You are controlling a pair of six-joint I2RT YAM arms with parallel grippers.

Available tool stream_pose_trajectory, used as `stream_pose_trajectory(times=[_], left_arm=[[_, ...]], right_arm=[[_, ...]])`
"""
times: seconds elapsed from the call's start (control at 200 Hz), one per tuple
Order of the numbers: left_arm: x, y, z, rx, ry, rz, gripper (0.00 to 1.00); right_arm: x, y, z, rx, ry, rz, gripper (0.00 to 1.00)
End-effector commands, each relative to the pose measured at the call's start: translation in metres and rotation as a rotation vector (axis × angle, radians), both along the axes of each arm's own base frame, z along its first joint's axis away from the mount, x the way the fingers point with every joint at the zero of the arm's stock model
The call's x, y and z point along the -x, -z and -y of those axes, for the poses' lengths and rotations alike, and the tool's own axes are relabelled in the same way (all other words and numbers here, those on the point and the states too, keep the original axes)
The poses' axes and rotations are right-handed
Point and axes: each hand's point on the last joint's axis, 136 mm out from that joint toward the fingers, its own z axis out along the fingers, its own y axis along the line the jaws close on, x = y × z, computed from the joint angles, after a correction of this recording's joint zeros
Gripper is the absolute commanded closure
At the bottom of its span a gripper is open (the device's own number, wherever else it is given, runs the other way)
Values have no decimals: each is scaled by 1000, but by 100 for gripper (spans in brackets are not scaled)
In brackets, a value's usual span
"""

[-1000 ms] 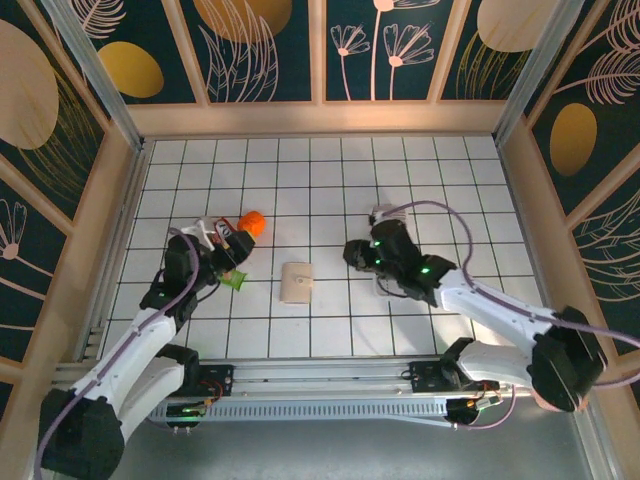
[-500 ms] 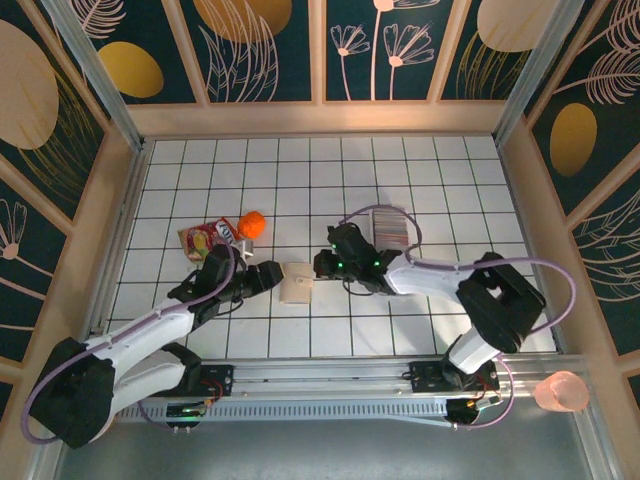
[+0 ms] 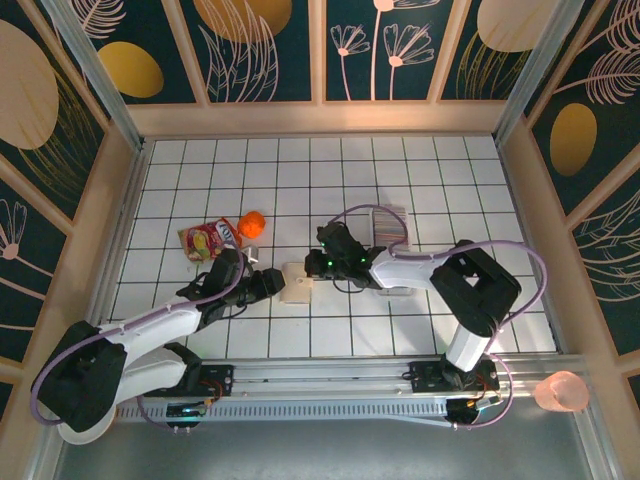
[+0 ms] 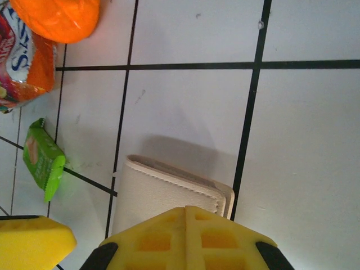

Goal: Put the credit cards into the card holder

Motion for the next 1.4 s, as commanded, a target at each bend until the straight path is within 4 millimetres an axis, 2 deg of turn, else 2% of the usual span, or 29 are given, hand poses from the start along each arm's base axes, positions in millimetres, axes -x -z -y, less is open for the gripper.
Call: stream_pose_trajectory(times=[0.0,0.3,0.415,0.561,0.766,1.021,1.101,1.176,1.251,1.331,1.396], left_arm=[[0,2,0,6,-14,1,51],[4,14,3,-26,-1,-31,50],[6,15,11,-19,21,-38,50],[7,18,20,-14,47,-53,53],[4,11,30,33,55,-43,58],[-1,7,47,74,90,-44,60],[-2,5,49,77,94,-42,68],[-4,0,50,86,87,-24,83],[-6,-5,49,104,76,-5,88],[-8,-12,50,111,79,14,96],[-11,-20,52,102,92,47,100]], right_arm=[[6,15,0,22,-6,-16,100],[14,42,16,123,16,-35,100],[15,47,21,144,25,-39,100],[14,47,22,148,29,-35,100],[13,49,24,151,38,-38,100],[13,47,24,143,58,-40,100],[12,45,24,134,66,-41,100],[11,42,24,123,73,-31,100],[10,35,22,96,70,-12,100],[8,19,18,47,61,33,100],[3,-5,15,-10,59,101,100]])
